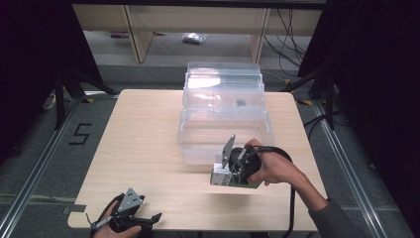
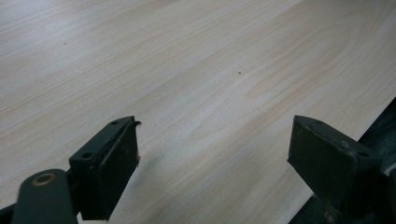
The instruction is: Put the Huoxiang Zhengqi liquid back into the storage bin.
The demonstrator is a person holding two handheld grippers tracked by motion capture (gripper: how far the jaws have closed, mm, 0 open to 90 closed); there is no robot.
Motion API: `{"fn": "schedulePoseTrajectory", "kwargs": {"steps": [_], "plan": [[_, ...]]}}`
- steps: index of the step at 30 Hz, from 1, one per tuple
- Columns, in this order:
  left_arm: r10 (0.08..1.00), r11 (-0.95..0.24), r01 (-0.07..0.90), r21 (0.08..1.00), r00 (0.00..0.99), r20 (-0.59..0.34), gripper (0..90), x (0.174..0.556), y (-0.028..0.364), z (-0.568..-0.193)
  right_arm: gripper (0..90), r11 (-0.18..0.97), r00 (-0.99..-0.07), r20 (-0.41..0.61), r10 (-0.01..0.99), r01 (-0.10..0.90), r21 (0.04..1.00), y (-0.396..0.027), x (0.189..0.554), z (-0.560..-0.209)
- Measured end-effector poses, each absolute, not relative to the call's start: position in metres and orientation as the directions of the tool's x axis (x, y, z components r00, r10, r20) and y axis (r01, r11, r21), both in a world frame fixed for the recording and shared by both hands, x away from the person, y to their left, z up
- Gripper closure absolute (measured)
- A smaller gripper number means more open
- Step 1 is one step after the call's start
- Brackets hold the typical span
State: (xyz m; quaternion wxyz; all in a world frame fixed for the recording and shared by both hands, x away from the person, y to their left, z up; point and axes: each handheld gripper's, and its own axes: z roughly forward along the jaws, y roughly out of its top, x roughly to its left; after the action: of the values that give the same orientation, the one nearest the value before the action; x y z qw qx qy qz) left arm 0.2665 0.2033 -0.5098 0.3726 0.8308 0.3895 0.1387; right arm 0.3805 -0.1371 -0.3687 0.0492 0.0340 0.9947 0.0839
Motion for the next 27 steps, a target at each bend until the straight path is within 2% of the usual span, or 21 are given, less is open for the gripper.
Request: {"fn": "schedulePoseTrajectory", "kwargs": {"steps": [2,3,9,10,13,14,25,27], "plan": [[0.751,-0.417,0.543,0.729,0.657,-0.060,15.5,0.266,0.203,-0.510,64.7,0.983,-0.992,-0.104,0.069,0.050,0.174,-0.141,0.384,-0.365],[0.751,-0.413,0.544,0.730,0.657,-0.064,15.5,0.267,0.203,-0.511,64.7,0.981,-0.989,-0.089,0.115,0.099,0.166,-0.143,0.383,-0.362],[0.750,-0.422,0.547,0.723,0.658,-0.061,15.5,0.267,0.204,-0.510,64.8,0.983,-0.991,-0.087,0.098,0.082,0.166,-0.152,0.391,-0.352],[0.758,-0.418,0.548,0.724,0.650,-0.055,15.5,0.267,0.204,-0.511,64.7,0.985,-0.993,-0.098,0.062,0.045,0.166,-0.153,0.394,-0.350],[0.757,-0.419,0.550,0.722,0.651,-0.056,15.5,0.267,0.203,-0.511,64.8,0.982,-0.989,-0.094,0.111,0.094,0.162,-0.157,0.396,-0.344],[0.752,-0.418,0.547,0.726,0.656,-0.061,15.5,0.267,0.203,-0.511,64.7,0.984,-0.992,-0.098,0.085,0.068,0.163,-0.157,0.398,-0.342],[0.754,-0.413,0.549,0.726,0.654,-0.066,15.5,0.267,0.204,-0.511,64.8,0.977,-0.986,-0.093,0.141,0.124,0.175,-0.162,0.410,-0.320],[0.756,-0.416,0.553,0.722,0.651,-0.063,15.5,0.267,0.204,-0.511,64.8,0.978,-0.988,-0.094,0.121,0.103,0.179,-0.163,0.415,-0.317]]}}
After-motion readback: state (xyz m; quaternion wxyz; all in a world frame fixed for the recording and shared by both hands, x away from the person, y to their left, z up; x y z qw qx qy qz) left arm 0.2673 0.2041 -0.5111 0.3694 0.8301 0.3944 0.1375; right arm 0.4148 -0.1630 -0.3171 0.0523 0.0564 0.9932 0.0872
